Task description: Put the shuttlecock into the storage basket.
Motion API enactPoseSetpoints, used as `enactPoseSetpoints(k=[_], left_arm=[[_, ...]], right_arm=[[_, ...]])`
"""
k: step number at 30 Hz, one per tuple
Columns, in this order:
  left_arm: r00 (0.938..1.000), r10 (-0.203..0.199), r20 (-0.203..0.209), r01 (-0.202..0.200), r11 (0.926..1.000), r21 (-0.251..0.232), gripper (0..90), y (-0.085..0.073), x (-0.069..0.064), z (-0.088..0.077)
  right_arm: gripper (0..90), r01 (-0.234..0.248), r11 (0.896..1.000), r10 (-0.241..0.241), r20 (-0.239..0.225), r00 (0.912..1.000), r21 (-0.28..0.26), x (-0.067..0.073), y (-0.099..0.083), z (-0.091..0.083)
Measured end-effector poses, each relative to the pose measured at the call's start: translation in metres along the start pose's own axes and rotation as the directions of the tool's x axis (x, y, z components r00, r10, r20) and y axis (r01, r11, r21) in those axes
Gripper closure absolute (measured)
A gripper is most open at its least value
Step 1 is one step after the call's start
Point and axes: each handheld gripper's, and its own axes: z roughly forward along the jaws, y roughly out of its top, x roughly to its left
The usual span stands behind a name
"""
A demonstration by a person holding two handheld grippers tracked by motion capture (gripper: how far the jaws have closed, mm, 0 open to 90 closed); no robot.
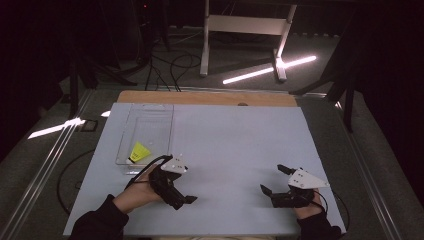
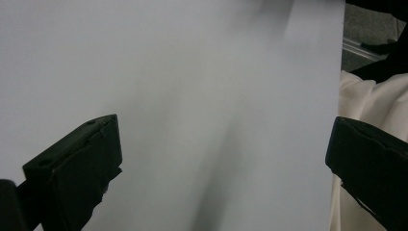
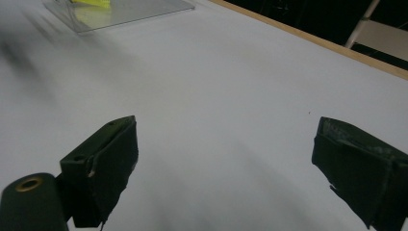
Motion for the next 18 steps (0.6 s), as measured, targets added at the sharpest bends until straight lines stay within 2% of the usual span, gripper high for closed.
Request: enactPoseSetpoints(k=[11, 18], left_arm=[[0.9979, -0.064, -0.002, 0.064, 0.9977, -0.023, 0.1, -0.035, 0.005, -0.001], [0.9955, -0.088, -0.036, 0.086, 0.9943, -0.063, 0.1, -0.055, 0.007, -0.007]], right_arm=[[8.9, -0.002, 1.000, 0.002, -0.004, 1.0000, 0.000, 0.000, 0.000, 0.000], [8.9, -0.001, 1.000, 0.001, -0.007, 1.0000, 0.000, 0.000, 0.000, 0.001]])
